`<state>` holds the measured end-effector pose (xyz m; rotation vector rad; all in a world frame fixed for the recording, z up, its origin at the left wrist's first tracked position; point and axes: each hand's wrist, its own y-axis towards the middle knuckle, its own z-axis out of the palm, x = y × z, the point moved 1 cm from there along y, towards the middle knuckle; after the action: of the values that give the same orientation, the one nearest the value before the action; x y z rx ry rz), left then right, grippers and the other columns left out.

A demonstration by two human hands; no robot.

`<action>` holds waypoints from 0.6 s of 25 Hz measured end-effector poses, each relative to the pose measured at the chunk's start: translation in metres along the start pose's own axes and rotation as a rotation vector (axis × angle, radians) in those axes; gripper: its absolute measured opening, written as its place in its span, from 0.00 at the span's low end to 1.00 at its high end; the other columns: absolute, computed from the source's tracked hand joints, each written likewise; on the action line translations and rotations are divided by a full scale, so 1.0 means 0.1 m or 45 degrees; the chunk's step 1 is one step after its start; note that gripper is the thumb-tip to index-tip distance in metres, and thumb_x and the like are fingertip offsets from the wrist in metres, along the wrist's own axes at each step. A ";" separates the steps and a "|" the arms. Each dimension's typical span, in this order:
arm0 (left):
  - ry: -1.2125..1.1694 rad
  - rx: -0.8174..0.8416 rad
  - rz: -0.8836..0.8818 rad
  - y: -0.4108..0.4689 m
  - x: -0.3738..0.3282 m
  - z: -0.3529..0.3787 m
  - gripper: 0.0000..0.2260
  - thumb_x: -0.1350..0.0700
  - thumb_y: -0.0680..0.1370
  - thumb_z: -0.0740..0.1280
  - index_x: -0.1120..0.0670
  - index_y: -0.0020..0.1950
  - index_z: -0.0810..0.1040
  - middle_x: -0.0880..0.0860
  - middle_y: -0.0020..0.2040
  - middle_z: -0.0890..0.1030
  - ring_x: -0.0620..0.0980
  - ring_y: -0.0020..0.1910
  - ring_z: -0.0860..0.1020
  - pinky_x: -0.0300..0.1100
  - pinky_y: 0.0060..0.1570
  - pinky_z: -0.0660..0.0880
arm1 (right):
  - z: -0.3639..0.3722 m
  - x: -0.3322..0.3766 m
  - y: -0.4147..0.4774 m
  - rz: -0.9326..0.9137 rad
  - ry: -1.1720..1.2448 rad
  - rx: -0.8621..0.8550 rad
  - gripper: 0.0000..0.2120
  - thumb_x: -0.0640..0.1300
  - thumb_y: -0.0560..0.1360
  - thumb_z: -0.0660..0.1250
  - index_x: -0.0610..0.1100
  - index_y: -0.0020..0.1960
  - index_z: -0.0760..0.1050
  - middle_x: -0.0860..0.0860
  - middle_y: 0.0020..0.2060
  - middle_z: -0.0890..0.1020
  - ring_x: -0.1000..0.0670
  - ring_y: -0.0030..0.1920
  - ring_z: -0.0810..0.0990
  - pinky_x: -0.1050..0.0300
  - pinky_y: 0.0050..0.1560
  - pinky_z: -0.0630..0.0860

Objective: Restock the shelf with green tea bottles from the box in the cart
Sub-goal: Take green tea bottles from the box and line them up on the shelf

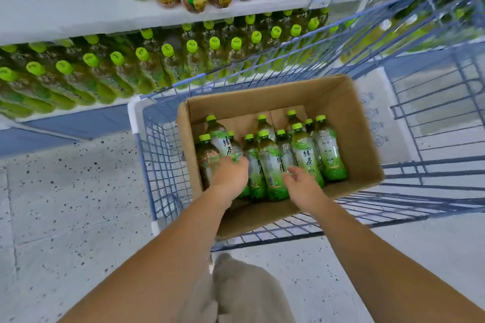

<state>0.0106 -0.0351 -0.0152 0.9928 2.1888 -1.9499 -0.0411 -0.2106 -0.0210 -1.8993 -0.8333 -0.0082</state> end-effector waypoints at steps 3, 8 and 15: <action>0.076 0.018 -0.038 0.27 0.06 0.14 0.29 0.45 0.82 0.57 0.54 0.80 0.52 0.57 0.65 0.75 0.57 0.55 0.77 0.52 0.52 0.75 | 0.06 -0.09 0.34 0.006 -0.062 0.008 0.24 0.51 0.84 0.55 0.40 0.77 0.62 0.41 0.60 0.78 0.41 0.59 0.79 0.49 0.58 0.75; 0.256 -0.063 -0.095 0.67 0.21 0.43 0.40 0.42 0.79 0.62 0.56 0.81 0.43 0.56 0.79 0.54 0.60 0.76 0.57 0.55 0.73 0.62 | 0.19 -0.17 0.90 -0.014 -0.143 -0.033 0.24 0.52 0.83 0.58 0.41 0.75 0.63 0.42 0.58 0.79 0.50 0.34 0.79 0.56 0.31 0.73; 0.777 -0.077 0.139 0.67 0.43 0.58 0.50 0.43 0.76 0.68 0.51 0.79 0.31 0.56 0.78 0.44 0.62 0.78 0.42 0.54 0.76 0.50 | 0.33 -0.31 1.22 0.045 -0.285 0.048 0.34 0.59 0.79 0.64 0.39 0.75 0.63 0.42 0.70 0.72 0.42 0.67 0.74 0.56 0.53 0.70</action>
<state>-0.0123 -0.0693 -0.1048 1.8471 2.3672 -1.6710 -0.0095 -0.2302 -0.1459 -1.9013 -0.9427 0.2442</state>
